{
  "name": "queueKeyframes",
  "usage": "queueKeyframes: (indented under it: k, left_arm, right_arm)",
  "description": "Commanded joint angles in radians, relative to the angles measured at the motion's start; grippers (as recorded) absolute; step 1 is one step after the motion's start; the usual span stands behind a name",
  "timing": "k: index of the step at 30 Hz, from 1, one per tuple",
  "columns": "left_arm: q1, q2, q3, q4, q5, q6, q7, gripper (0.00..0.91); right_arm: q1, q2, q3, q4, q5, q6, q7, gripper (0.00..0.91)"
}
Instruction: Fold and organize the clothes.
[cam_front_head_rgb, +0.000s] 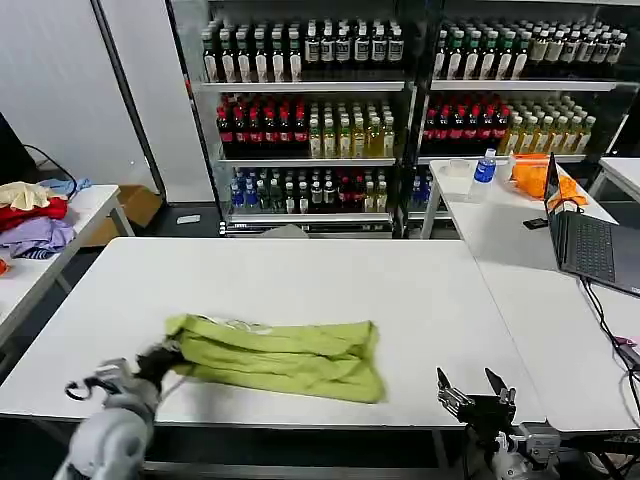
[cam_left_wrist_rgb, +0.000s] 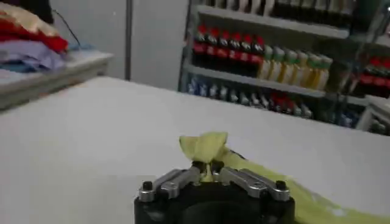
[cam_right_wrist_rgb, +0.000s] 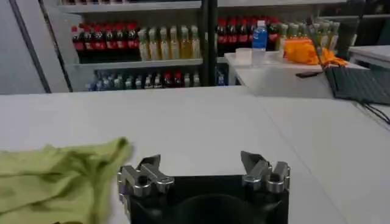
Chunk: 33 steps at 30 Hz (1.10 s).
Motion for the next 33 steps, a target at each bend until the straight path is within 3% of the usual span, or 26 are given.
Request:
queueKeyframes:
  k: [1,5,10,26,33]
  left_arm:
    - [-0.017,0.094,-0.107,-0.085,-0.266,0.016,0.008,0.02]
    - [-0.011,0.004,-0.011,-0.226,-0.342,0.013,0.023,0.02]
    - [-0.013,-0.114,0.103,-0.272,-0.401,0.015,0.038,0.02]
    - [-0.098,-0.334,0.395,-0.11,-0.329,0.007,0.024,0.02]
    - [-0.135,-0.38,0.44,-0.033,-0.283,0.007,0.023,0.02]
  right_arm:
    - [-0.007,-0.001,0.009,0.006,0.0,0.0,-0.001,0.907]
    - [-0.008,-0.004,0.012,-0.007,-0.002,0.003,-0.001,0.907]
    - [-0.01,-0.007,0.008,-0.015,-0.008,0.003,-0.003,0.907]
    - [-0.036,-0.005,0.02,-0.007,-0.019,0.019,-0.011,0.907]
    - [-0.043,-0.002,0.019,0.007,-0.023,0.022,-0.013,0.907]
